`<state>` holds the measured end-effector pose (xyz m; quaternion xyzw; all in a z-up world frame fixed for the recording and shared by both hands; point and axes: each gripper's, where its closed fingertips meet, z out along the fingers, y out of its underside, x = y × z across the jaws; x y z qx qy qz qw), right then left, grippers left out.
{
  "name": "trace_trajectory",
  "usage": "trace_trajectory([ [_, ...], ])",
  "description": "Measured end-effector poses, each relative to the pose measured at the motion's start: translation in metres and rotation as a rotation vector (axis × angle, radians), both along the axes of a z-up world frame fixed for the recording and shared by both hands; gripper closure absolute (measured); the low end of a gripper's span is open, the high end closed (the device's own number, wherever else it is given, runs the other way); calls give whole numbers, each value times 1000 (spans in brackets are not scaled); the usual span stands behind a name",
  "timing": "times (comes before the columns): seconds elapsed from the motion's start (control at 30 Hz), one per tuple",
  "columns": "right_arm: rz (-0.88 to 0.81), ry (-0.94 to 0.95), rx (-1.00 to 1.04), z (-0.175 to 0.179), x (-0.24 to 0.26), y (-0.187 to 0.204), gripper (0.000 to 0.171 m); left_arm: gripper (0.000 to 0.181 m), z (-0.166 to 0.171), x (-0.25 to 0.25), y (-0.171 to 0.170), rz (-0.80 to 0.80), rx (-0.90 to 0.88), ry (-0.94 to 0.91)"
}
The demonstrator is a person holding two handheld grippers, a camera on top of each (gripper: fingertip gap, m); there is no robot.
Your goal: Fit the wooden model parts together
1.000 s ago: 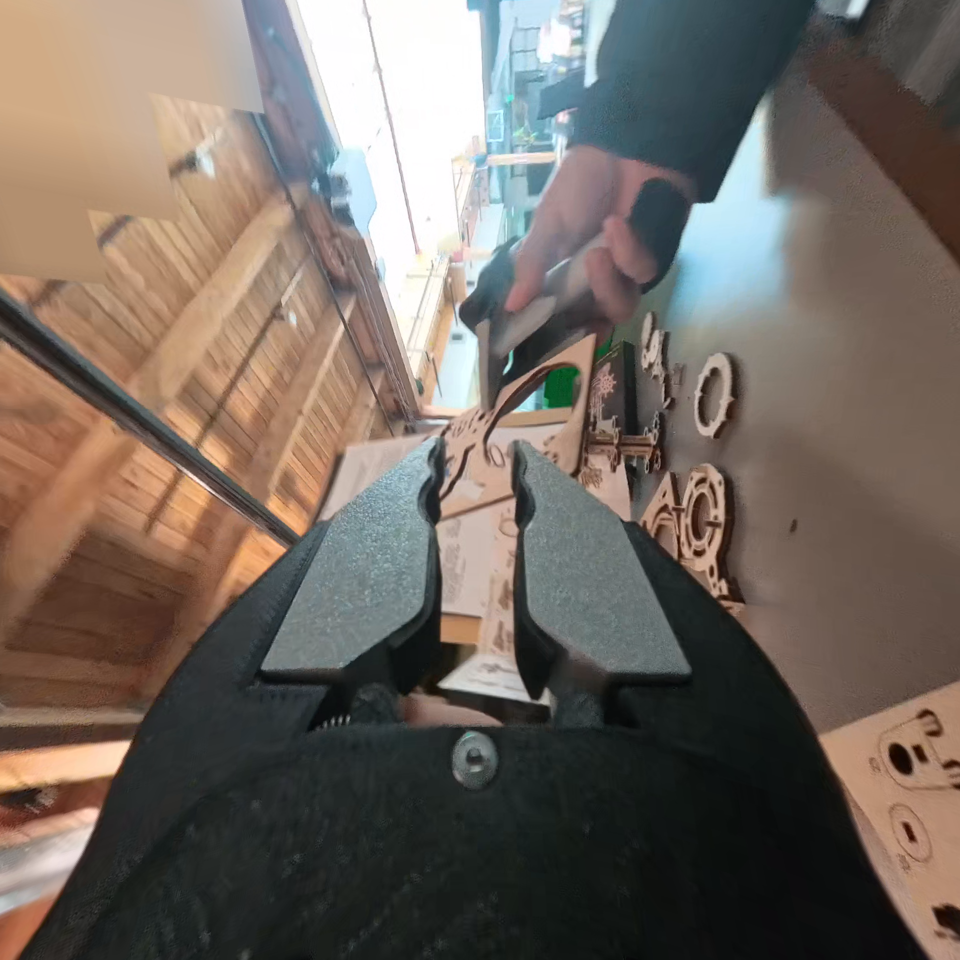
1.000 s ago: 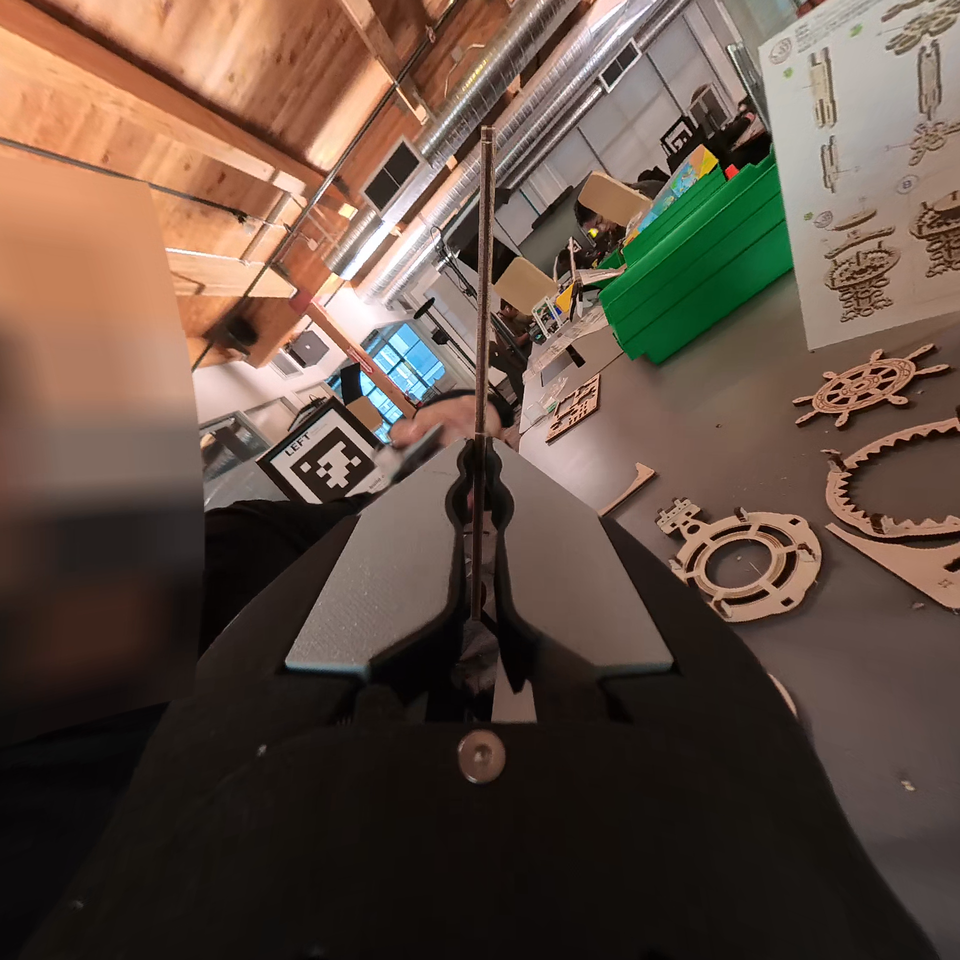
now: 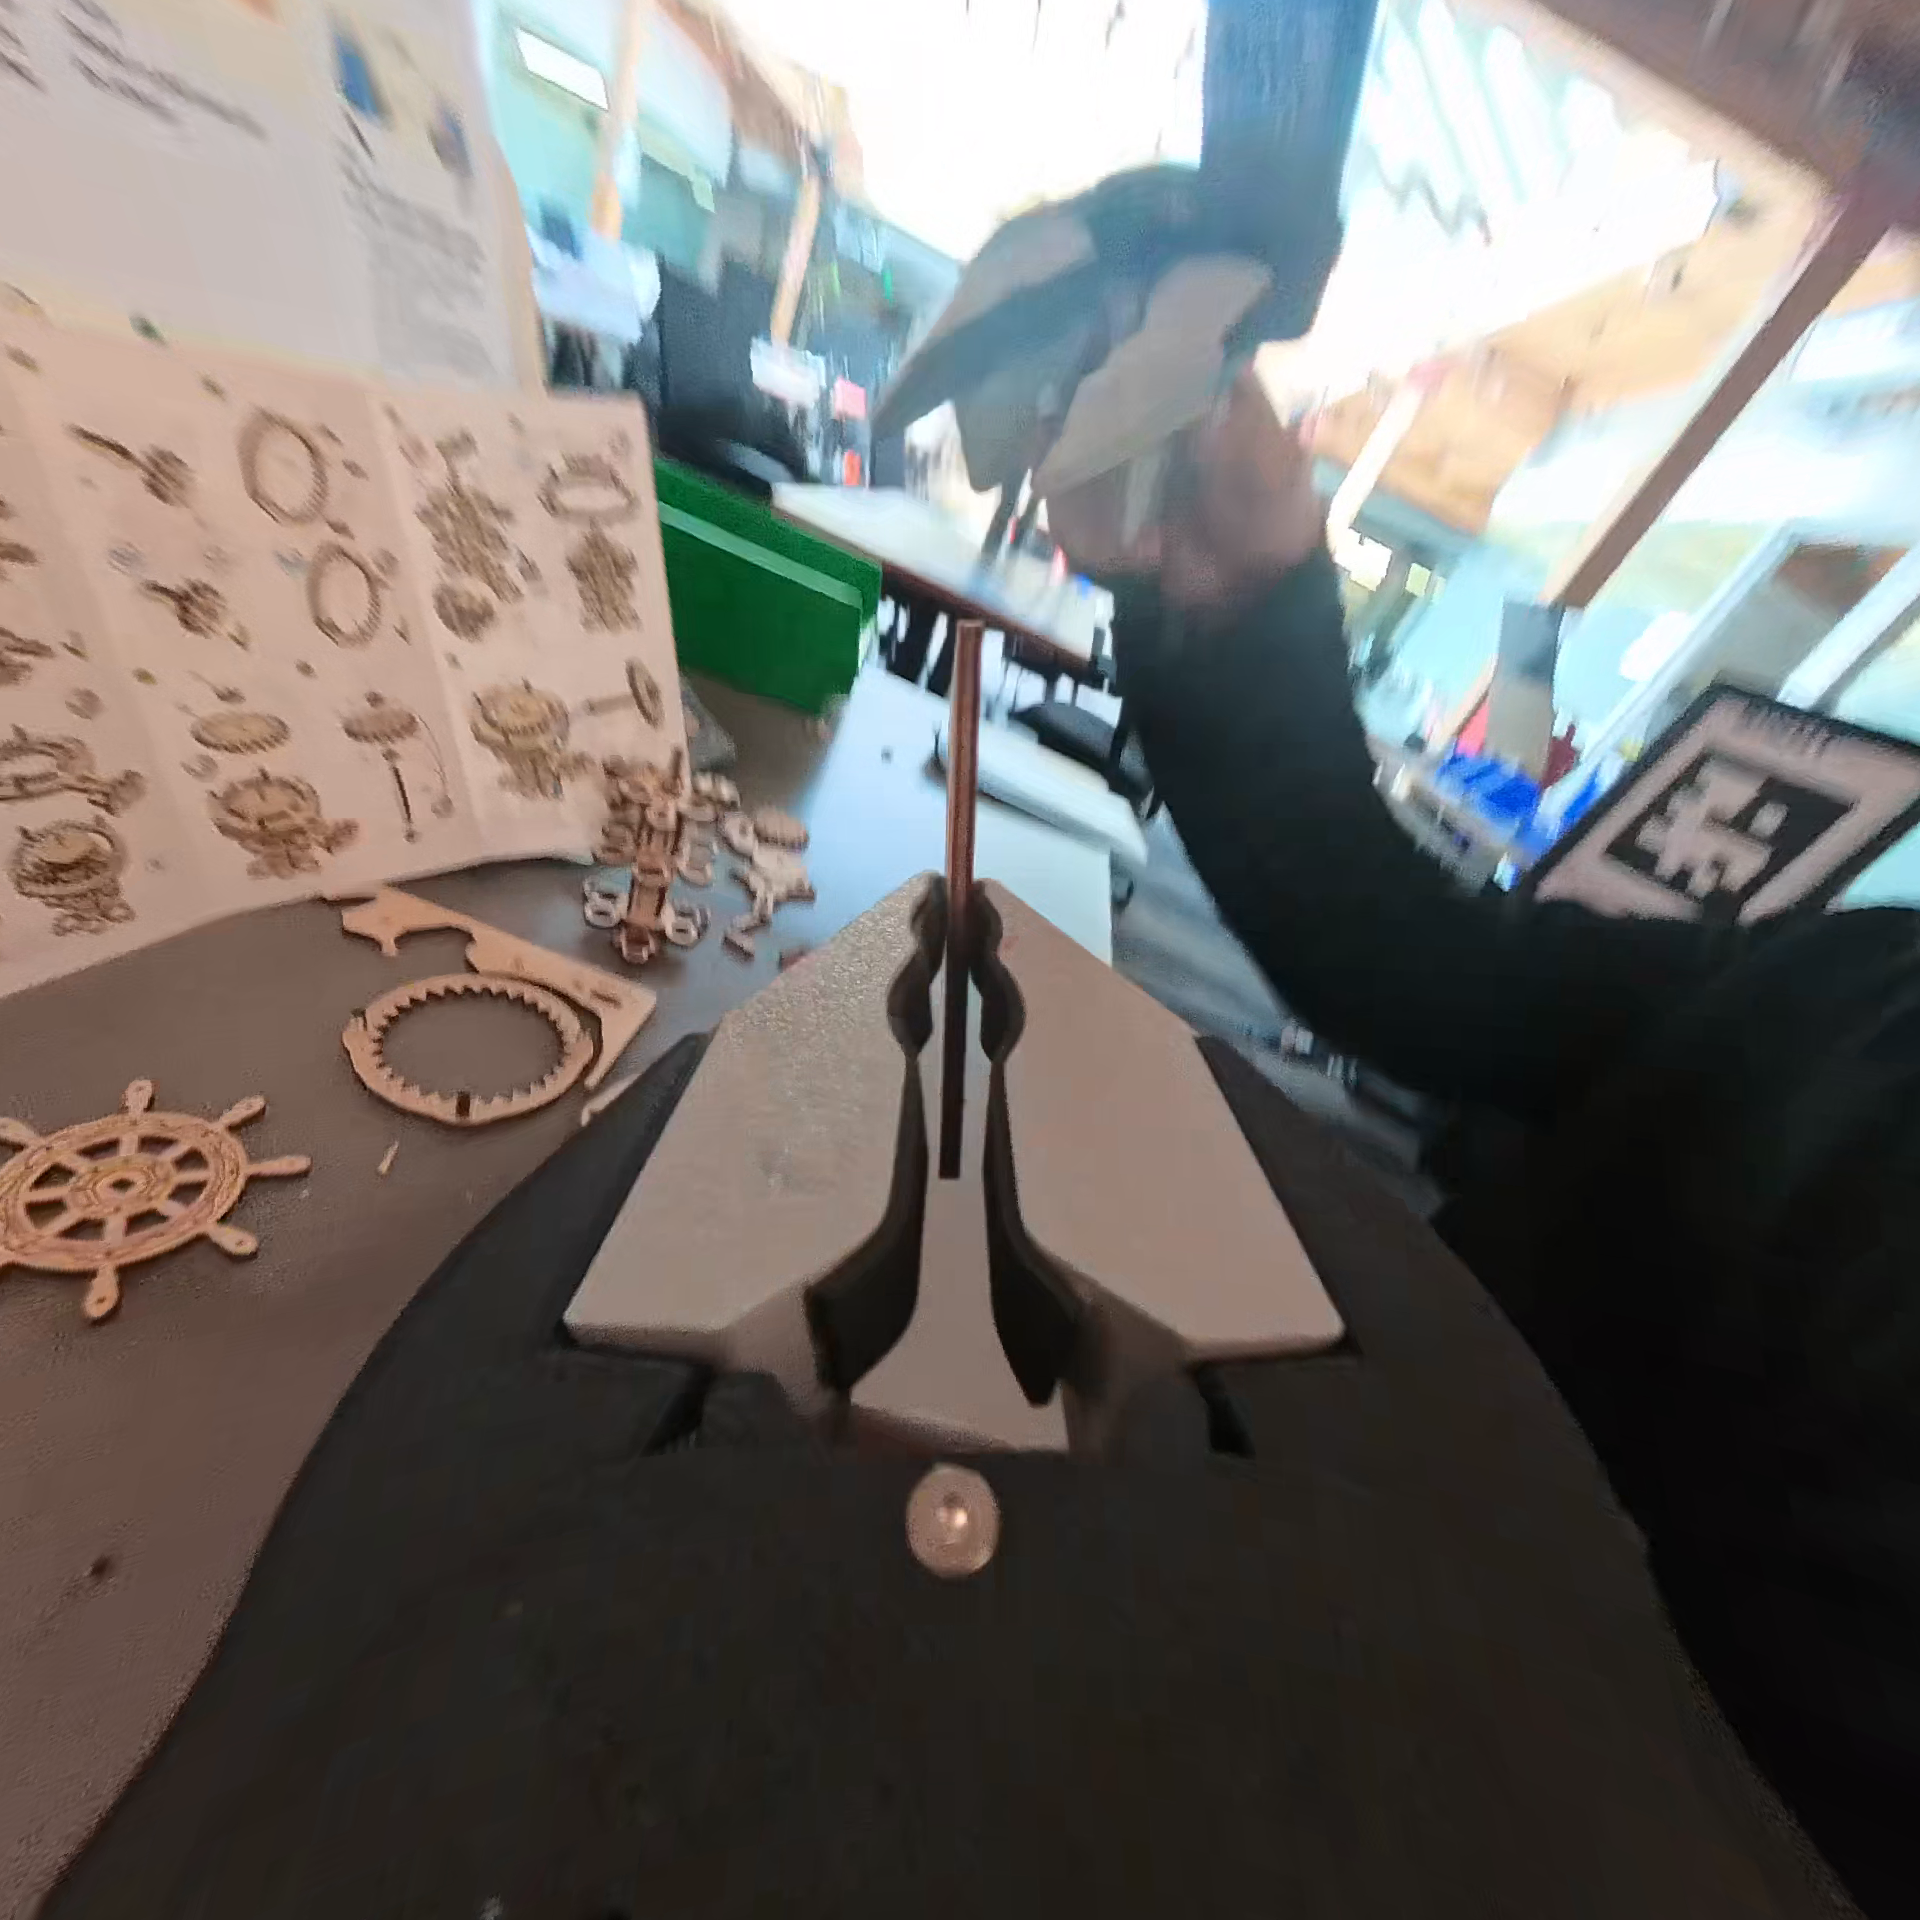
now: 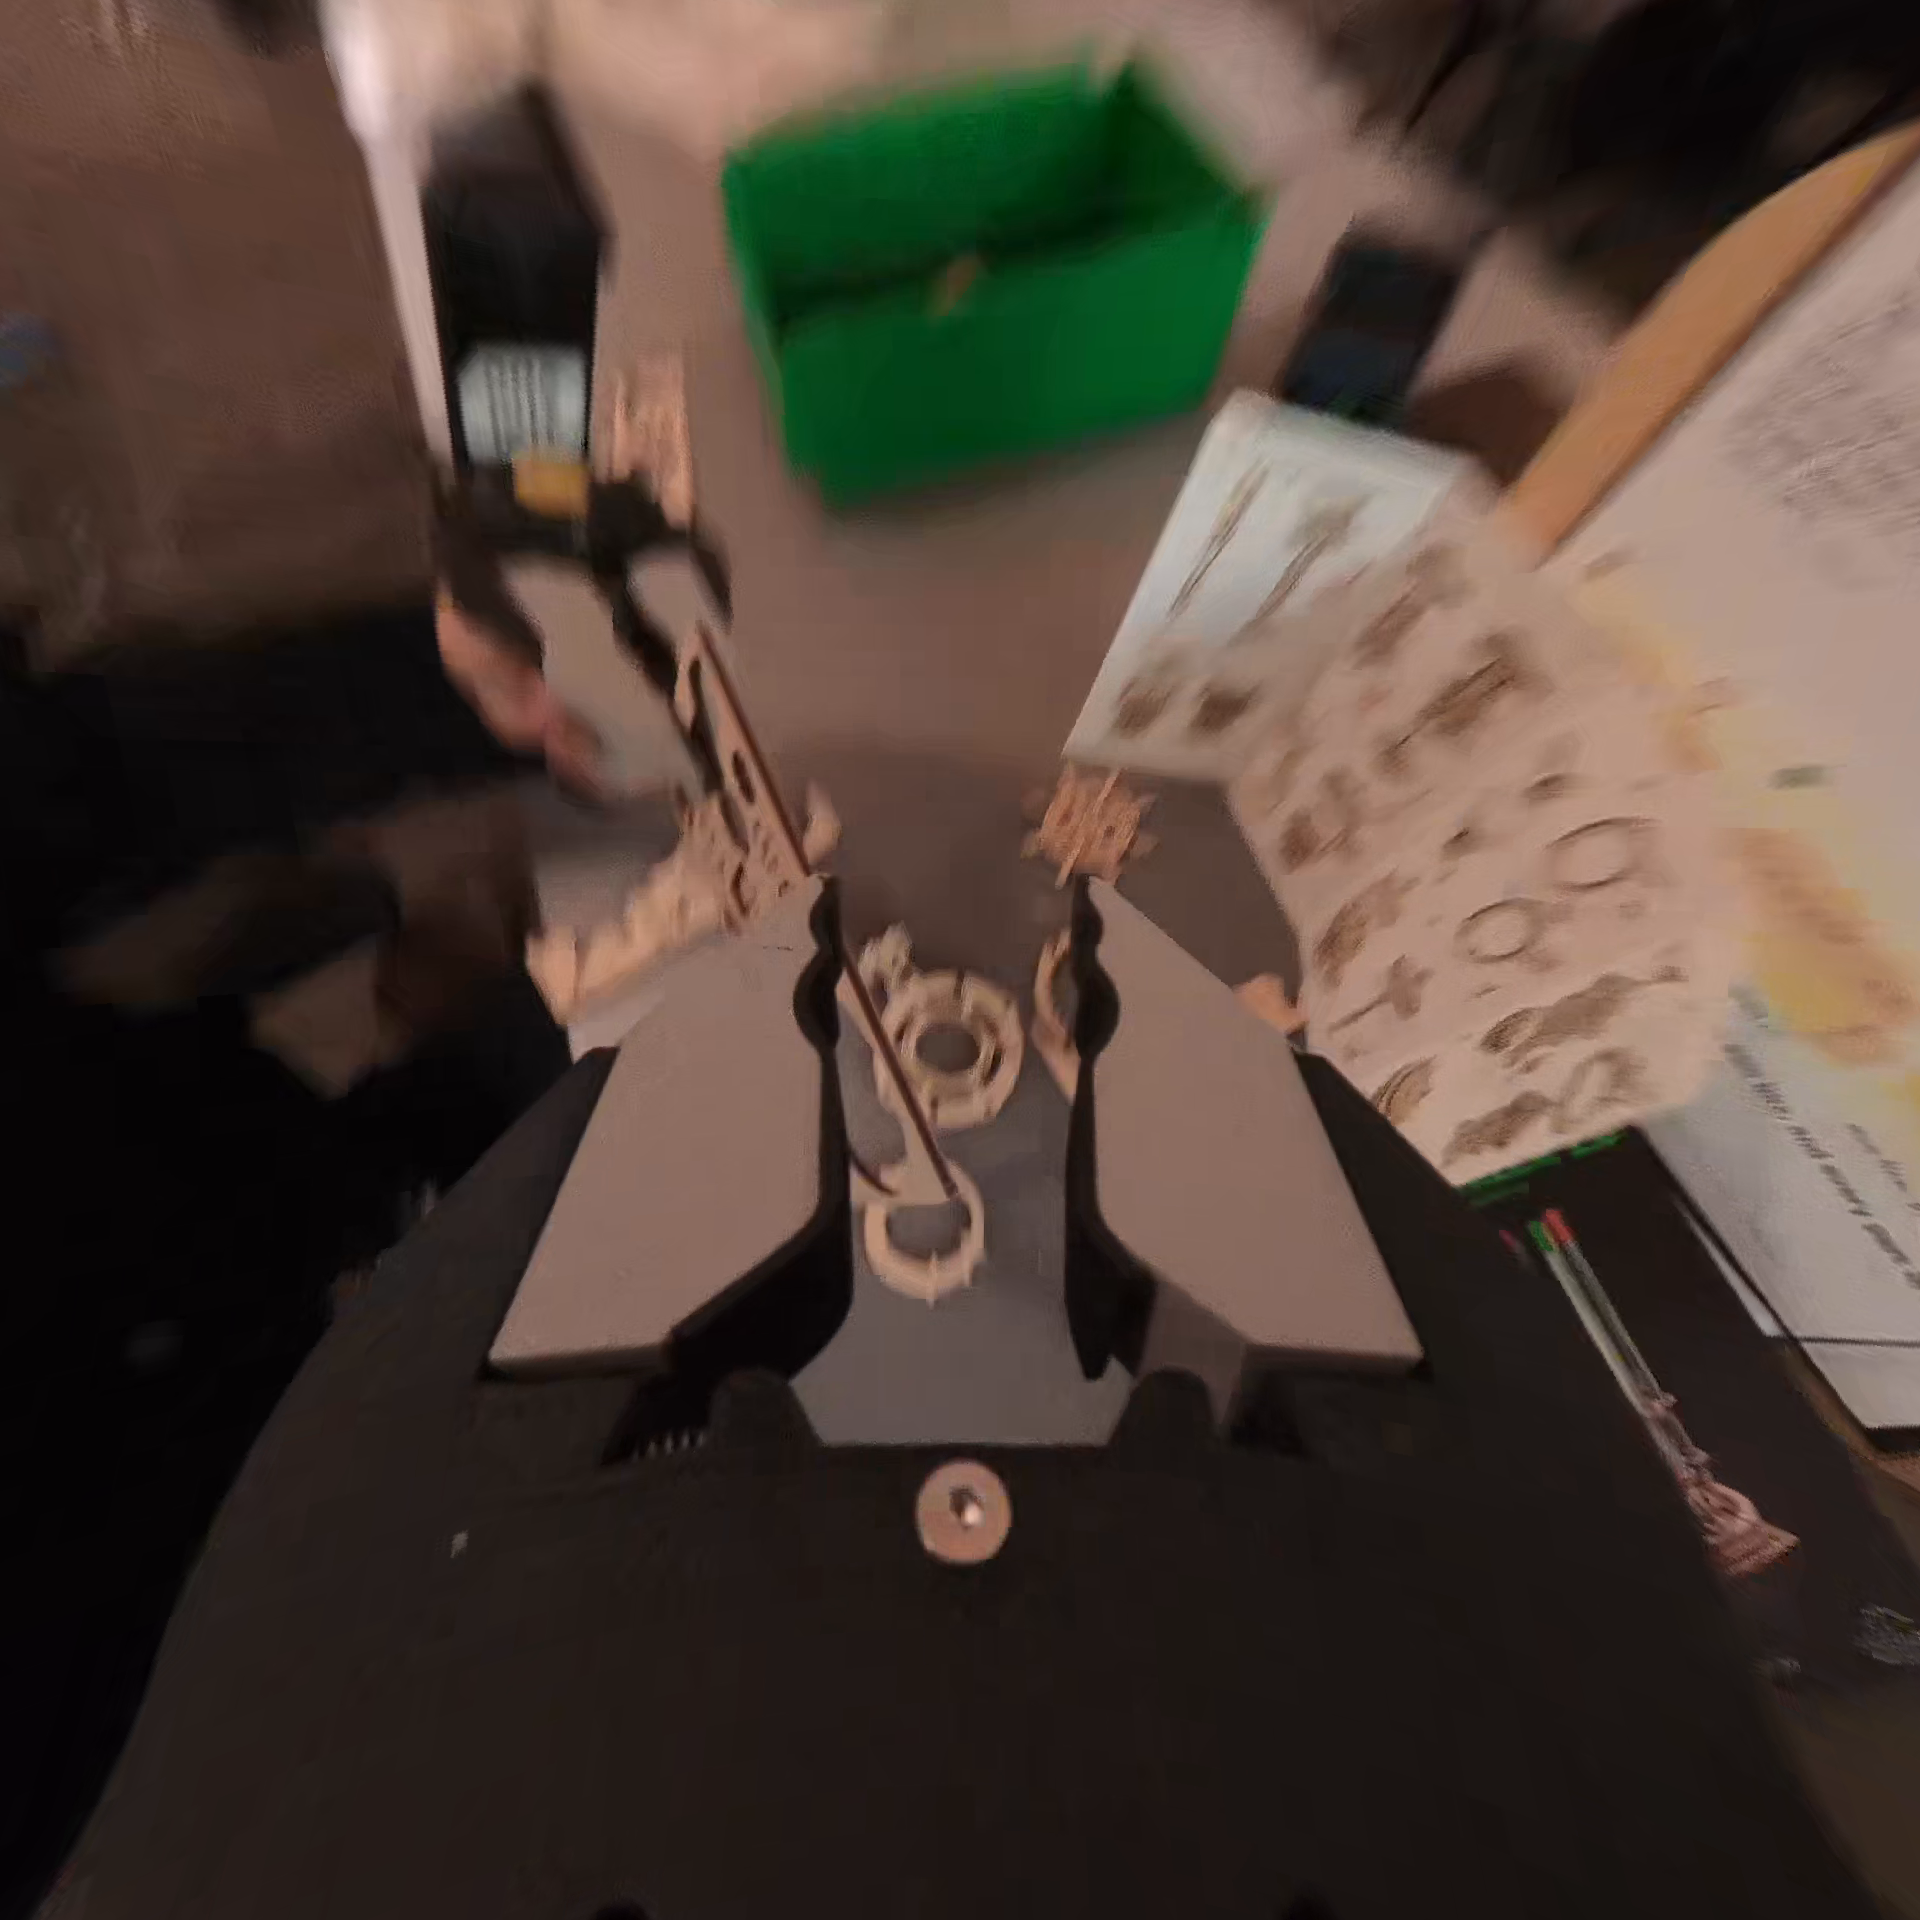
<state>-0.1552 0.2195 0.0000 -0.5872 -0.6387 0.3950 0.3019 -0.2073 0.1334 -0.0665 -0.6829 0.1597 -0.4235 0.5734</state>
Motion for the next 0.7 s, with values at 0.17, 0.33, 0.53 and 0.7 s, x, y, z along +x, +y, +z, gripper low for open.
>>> trace_trajectory([
  [0.17,-86,366,-284,12,23,6,115,181,25,-37,6,101,85,-341],
  [0.33,-25,404,-500,-34,7,-6,99,181,36,-51,11,197,178,-449],
  [0.53,45,427,-658,-54,-28,-12,123,181,43,-48,15,236,240,-484],
  [0.7,119,525,-682,-36,-33,-8,167,181,34,-38,16,240,222,-399],
])
